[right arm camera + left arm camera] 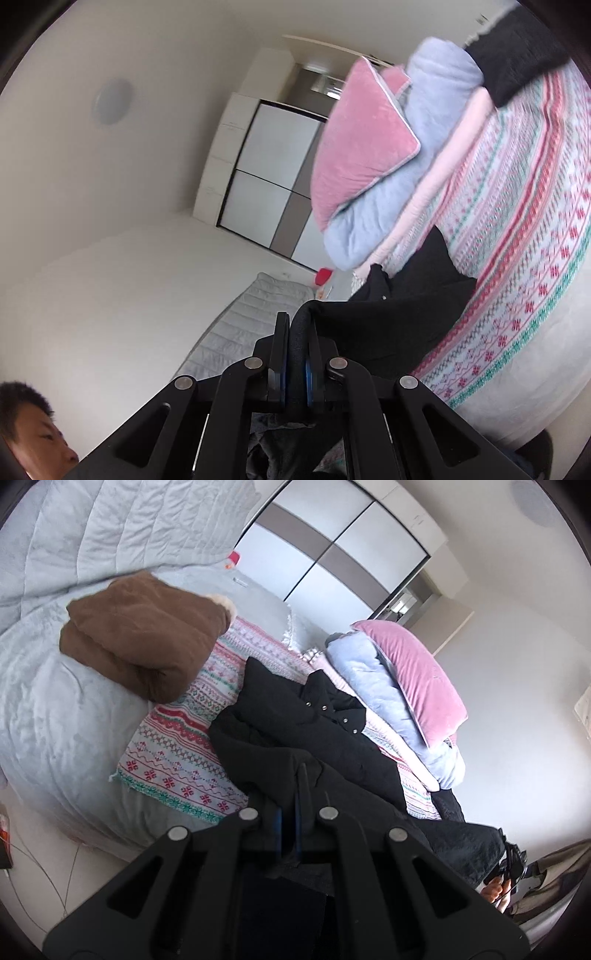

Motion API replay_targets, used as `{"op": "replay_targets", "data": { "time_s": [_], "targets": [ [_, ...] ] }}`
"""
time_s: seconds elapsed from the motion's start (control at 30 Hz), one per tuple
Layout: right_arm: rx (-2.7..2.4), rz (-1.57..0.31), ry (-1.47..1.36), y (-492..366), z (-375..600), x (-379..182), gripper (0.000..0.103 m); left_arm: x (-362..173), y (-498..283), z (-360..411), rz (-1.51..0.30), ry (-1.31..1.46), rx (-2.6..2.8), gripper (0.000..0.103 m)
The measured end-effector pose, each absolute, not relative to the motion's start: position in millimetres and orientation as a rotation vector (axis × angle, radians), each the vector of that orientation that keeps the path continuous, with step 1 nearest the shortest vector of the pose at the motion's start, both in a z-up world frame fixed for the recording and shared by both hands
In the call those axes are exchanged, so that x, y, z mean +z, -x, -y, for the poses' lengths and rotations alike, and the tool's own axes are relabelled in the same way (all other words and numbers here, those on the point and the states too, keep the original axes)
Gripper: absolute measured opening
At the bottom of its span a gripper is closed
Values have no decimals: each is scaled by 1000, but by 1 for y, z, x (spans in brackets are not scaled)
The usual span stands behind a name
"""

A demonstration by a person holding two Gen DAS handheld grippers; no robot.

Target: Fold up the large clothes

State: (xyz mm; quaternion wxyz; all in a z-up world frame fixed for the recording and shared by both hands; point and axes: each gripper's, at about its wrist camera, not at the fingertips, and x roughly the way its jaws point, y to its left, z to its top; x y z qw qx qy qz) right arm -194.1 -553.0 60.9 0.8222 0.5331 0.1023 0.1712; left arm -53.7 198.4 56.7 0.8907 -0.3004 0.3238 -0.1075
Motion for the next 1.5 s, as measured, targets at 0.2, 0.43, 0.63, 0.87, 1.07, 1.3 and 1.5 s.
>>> {"op": "replay_targets", "data": {
  "time_s": [0.2,0.43,0.63,0.87,1.07,1.3,1.5],
  "targets": [
    [350,-228,-1160,164,561,50,6,59,12,-198,-676,679,-235,6],
    [344,-245,-1182,87,573,56,6,78,-71,-187,-694,663,-224,6],
    [317,-237,-1227,-19,585,65,6,99,-191,-169,-723,624,-182,6],
    [187,-351,-1276,-198,603,56,6,85,-364,-139,-818,603,-73,6],
    [-9,-565,-1225,-320,603,-11,9,-1,-482,-107,-1005,518,40,8],
    [-128,-747,-1315,-346,615,-90,11,-72,-499,-139,-1077,796,-6,21],
    [-74,-832,-1148,-360,612,-62,23,-32,-485,-160,-936,777,-6,55]
  ]
}}
